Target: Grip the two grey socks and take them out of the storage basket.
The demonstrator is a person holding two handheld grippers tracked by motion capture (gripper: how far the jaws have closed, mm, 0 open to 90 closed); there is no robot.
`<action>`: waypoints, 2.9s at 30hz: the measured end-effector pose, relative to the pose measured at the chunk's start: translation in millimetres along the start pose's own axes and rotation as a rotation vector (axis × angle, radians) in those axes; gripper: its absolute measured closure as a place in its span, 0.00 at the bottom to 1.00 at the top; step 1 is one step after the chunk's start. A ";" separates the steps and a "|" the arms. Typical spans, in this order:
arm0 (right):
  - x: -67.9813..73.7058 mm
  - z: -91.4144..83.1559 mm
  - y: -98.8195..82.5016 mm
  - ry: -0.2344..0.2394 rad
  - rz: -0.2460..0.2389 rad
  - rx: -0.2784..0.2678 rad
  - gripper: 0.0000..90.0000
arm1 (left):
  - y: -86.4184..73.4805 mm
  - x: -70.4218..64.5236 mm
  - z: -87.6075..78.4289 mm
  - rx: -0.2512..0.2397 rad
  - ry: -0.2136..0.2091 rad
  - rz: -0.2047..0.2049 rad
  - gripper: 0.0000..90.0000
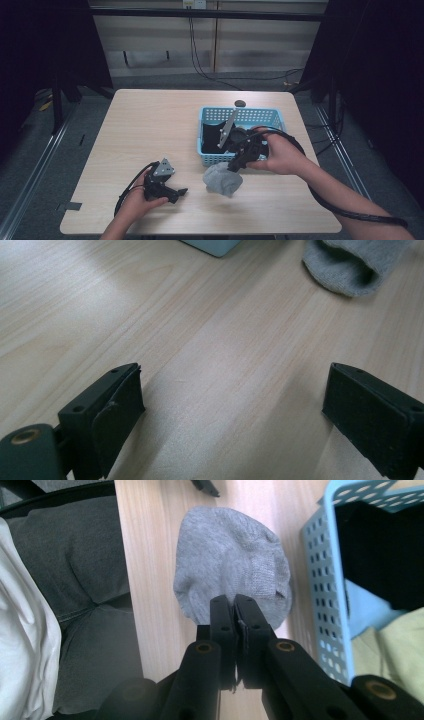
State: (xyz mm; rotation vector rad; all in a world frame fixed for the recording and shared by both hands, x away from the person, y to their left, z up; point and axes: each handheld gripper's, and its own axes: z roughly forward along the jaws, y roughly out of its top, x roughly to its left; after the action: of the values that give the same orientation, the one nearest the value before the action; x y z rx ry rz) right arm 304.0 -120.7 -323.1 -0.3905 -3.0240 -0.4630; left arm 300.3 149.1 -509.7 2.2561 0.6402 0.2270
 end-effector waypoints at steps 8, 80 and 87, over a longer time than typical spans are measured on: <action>2.0 25.3 -1.5 0.036 0.003 0.026 0.97 | 0.0 0.2 -0.2 0.002 0.001 0.003 0.09; -3.3 58.4 -76.8 -0.093 0.157 -0.029 0.33 | 0.2 0.5 0.0 0.002 -0.001 0.004 0.09; -4.2 67.1 -102.9 -0.123 0.214 -0.023 0.32 | 0.2 0.5 0.0 0.002 -0.001 0.003 0.09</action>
State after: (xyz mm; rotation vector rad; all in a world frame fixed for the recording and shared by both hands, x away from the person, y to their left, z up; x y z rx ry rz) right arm 280.5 -196.5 -417.0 -0.7609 -3.0469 -0.4747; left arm 300.8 149.2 -509.6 2.2592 0.6368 0.2266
